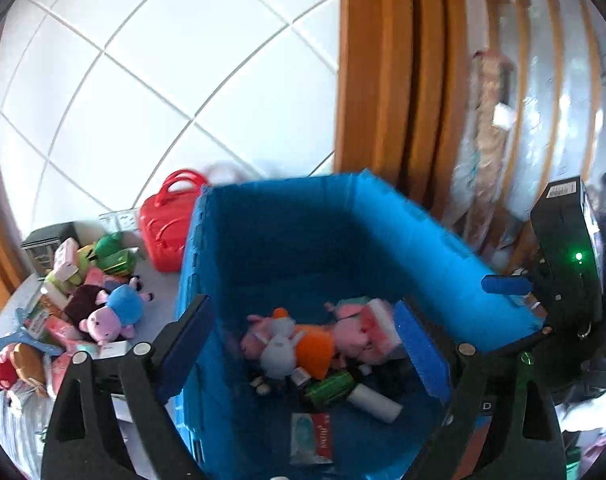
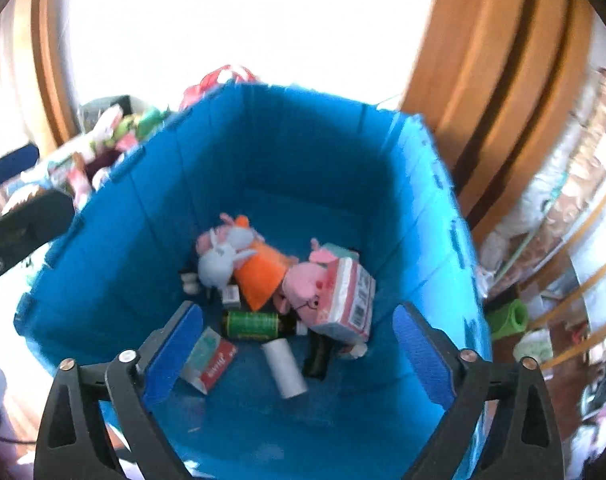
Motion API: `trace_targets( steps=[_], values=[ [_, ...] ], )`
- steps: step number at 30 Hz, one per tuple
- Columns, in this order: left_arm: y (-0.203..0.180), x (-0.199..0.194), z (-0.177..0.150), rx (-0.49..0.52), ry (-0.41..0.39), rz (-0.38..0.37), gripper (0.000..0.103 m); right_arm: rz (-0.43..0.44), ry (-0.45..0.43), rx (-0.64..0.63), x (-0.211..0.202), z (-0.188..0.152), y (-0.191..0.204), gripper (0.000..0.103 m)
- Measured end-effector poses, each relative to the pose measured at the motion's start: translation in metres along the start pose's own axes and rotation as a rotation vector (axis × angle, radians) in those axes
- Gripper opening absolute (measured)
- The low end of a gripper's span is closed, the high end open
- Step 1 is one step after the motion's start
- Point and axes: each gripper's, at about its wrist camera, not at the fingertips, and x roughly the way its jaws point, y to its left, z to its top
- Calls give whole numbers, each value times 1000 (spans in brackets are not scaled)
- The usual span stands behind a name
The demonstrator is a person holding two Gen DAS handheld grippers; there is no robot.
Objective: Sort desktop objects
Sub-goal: 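Lift both open tools up out of the crate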
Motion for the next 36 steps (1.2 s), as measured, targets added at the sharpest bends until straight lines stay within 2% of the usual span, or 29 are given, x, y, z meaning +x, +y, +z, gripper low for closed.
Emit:
trace_targets(
  steps=[2, 4, 8, 12, 24, 36],
  values=[
    [2, -17, -3, 2, -26, -22, 93, -20, -36, 36, -17, -9, 4, 101],
    [4, -29, -6, 14, -40, -9, 103, -28, -68, 64, -33, -18, 10, 102],
    [12, -48, -15, 38, -56, 16, 103, -63, -116, 97, -52, -30, 23, 102],
    [19, -57, -21, 31, -28, 27, 103, -53, -125, 148, -63, -37, 32, 102],
    [21, -71, -34, 47, 13, 2, 103, -91, -135, 163, -84, -54, 48, 102],
    [21, -79, -40, 55, 8, -11, 103, -101, -129, 182, -87, -61, 48, 102]
  ],
)
